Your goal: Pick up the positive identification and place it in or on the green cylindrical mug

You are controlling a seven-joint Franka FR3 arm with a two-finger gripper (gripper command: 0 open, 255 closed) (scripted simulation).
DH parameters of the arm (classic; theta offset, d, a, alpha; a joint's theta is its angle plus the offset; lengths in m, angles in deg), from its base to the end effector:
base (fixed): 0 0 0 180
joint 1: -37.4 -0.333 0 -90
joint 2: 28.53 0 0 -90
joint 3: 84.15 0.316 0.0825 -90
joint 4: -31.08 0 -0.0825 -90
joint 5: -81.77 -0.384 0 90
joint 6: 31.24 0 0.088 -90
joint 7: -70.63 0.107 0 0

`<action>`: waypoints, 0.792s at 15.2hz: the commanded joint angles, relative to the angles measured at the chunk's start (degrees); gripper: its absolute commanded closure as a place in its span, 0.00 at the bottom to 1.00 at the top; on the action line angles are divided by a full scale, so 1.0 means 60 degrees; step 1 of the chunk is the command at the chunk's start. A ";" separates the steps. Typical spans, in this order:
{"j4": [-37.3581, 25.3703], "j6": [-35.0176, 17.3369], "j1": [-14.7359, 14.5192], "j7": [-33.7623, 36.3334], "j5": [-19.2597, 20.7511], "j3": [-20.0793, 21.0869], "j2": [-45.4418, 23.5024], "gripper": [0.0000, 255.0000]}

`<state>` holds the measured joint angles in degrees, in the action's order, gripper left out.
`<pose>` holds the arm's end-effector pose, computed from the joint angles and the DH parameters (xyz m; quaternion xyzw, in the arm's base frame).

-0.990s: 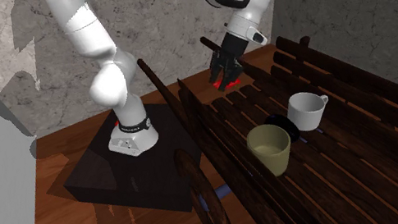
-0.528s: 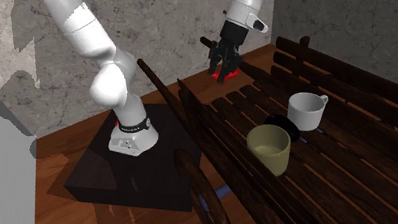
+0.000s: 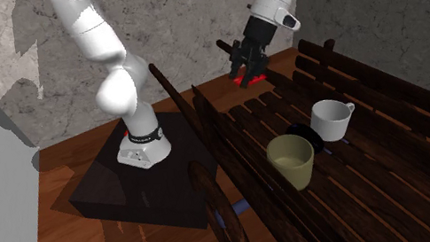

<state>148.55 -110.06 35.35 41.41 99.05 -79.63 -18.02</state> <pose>0.4447 0.0165 0.4953 0.9099 0.2993 -0.2669 0.1064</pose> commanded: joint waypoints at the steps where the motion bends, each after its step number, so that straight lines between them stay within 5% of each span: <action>1: -0.0319 -0.0066 0.0166 -0.0337 0.0221 -0.0196 -0.0282 1.00; 12: -0.2850 -0.0508 0.1220 -0.2433 0.1199 -0.1329 -0.2452 1.00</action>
<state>132.90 -112.79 42.09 27.98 105.85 -87.04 -31.44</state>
